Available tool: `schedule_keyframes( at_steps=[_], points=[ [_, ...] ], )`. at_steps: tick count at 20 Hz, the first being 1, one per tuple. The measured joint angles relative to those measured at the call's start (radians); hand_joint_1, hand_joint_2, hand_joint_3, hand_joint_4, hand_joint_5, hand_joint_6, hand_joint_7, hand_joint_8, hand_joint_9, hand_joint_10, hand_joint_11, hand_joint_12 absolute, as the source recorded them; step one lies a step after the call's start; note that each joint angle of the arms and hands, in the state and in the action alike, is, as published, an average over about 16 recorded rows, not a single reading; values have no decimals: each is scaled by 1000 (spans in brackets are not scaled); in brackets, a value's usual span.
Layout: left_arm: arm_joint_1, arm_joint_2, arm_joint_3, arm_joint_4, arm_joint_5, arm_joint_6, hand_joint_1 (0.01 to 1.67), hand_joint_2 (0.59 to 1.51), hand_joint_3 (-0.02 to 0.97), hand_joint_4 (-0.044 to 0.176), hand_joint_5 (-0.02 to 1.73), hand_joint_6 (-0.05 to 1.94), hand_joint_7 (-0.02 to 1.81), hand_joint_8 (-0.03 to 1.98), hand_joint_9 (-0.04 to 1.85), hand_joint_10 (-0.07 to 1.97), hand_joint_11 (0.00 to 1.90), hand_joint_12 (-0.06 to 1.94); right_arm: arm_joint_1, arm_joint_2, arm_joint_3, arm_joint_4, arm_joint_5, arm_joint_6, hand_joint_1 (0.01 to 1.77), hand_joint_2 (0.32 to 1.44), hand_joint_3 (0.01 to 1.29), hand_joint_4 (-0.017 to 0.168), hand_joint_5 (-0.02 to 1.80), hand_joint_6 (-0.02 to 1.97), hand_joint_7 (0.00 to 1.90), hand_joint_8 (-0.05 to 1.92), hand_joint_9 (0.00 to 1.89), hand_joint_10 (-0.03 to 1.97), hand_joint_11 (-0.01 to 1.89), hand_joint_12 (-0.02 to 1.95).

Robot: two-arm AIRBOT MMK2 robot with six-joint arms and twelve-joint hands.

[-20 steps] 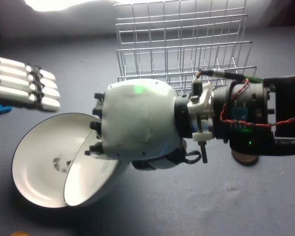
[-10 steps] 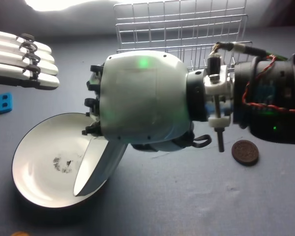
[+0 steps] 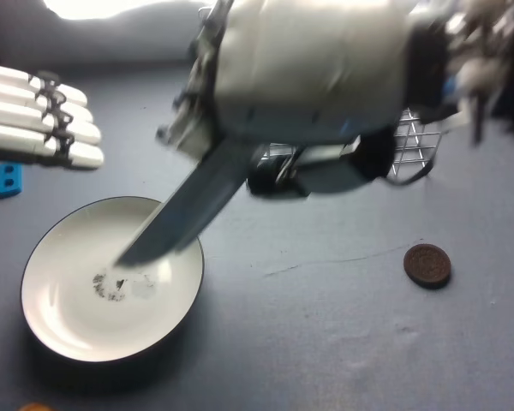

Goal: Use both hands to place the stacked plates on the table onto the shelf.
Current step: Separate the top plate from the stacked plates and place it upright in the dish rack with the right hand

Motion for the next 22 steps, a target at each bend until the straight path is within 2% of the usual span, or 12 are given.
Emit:
schedule_keyframes(
  at_steps=[6, 10, 14, 18, 22],
  points=[
    [3, 18, -33, 51, 22, -1, 19, 1091, 17, 6, 19, 6, 17, -16, 21, 13, 14, 2, 92, 81, 23, -164, 44, 418, 1212, 988, 13, 3, 993, 852, 1109, 807, 1239, 449, 958, 1086],
    [17, 21, -41, 75, 25, -4, 19, 1098, 17, 6, 20, 6, 17, -16, 21, 12, 14, 2, 149, 118, 65, -291, 82, 706, 1259, 982, 13, -1, 996, 843, 1093, 818, 1153, 693, 935, 1086],
    [48, 17, -44, 82, 28, -12, 19, 1105, 17, 6, 21, 6, 16, -16, 19, 13, 15, 3, 191, 137, 120, -379, 99, 933, 1304, 976, 13, -4, 988, 873, 1065, 849, 1066, 907, 903, 1085],
    [88, 6, -45, 83, 34, -19, 18, 1110, 17, 5, 20, 7, 16, -15, 16, 13, 15, 4, 217, 144, 176, -444, 87, 1092, 1324, 974, 13, -5, 981, 905, 1052, 861, 1043, 947, 897, 1077],
    [137, -10, -41, 79, 49, -22, 19, 1112, 17, 4, 20, 7, 15, -15, 14, 13, 15, 5, 229, 141, 228, -469, 57, 1188, 1338, 974, 13, -6, 968, 943, 1044, 874, 1041, 945, 902, 1066]
  ],
)
